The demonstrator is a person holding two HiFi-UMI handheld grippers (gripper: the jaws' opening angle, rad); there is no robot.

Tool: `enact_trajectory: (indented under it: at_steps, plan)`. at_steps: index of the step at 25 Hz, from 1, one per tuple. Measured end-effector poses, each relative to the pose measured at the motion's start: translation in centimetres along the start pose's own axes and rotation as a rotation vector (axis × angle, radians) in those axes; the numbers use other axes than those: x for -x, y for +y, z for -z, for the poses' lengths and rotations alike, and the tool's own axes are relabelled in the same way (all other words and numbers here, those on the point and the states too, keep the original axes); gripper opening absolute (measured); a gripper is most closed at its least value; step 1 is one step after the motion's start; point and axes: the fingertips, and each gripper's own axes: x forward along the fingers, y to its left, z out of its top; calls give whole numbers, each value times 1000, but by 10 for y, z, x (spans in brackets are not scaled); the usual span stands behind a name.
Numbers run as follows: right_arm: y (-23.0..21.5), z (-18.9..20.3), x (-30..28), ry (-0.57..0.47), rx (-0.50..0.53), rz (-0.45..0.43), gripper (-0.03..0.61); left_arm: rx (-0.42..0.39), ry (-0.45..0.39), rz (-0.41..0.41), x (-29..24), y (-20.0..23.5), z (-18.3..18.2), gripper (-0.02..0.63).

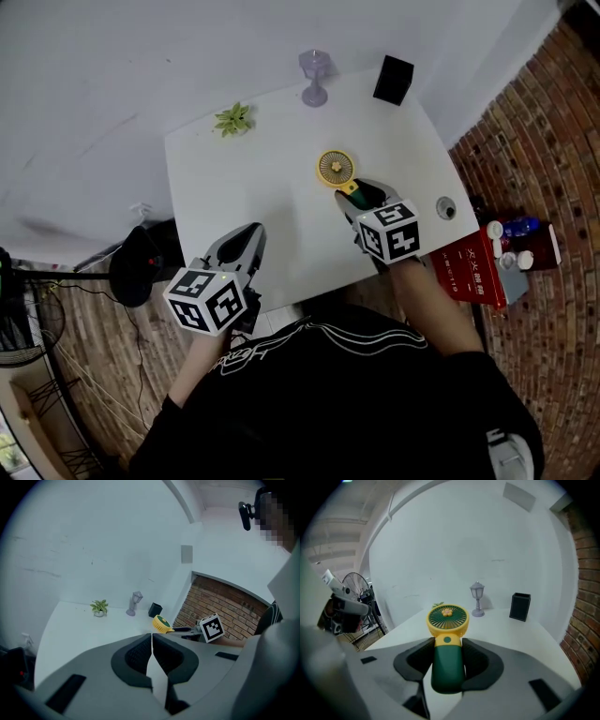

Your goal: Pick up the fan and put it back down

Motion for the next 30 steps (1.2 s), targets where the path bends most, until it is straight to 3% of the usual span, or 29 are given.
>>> enact_trajectory:
  at_steps: [17, 30]
  plan:
    - [51, -5, 126, -172, -14, 5, 183, -47, -45, 60, 46, -49, 17, 35]
    - [70, 8, 166, -215, 2, 6, 182, -76, -29, 60, 60, -64, 29, 35]
